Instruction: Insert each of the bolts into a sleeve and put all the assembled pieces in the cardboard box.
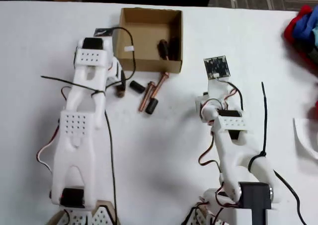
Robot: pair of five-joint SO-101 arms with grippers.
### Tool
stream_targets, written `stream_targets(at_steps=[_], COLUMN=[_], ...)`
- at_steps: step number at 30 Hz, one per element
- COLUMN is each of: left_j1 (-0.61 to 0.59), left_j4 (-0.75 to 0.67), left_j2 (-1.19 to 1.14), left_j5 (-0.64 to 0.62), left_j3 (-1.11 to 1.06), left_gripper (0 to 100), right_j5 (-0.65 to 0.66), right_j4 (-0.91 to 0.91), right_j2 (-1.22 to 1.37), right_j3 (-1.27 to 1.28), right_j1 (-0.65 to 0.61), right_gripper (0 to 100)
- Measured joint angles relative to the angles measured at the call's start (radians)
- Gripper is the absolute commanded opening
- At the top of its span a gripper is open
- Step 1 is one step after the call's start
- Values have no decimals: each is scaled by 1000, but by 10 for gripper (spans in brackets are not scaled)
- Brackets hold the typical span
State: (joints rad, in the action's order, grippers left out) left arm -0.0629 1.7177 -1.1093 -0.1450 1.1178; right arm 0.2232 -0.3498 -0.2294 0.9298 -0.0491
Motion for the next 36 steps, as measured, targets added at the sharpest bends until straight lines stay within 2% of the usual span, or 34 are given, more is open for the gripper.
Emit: stream_targets(at_steps=[7, 10, 18, 21, 27, 32, 36], left_j1=[6, 9, 11, 3, -34, -35, -38], left_j4=[2, 2, 32, 40, 49, 49, 49], left_j2=[-44, -52, -51, -34, 81, 305, 496], left_j5=[6, 61, 232, 359, 723, 1005, 1168], left_j3=[38, 43, 43, 34, -61, -296, -539], left_gripper=[113, 22, 24, 24, 24, 24, 24], right_j5=[0, 0, 0, 0, 0, 0, 0], right_j4=[0, 0, 0, 0, 0, 0, 0], right_j2=[0, 0, 0, 0, 0, 0, 0], right_j3=[0, 0, 0, 0, 0, 0, 0], right_j1=[0, 0, 0, 0, 0, 0, 0], right_gripper=[19, 19, 19, 19, 19, 19, 19])
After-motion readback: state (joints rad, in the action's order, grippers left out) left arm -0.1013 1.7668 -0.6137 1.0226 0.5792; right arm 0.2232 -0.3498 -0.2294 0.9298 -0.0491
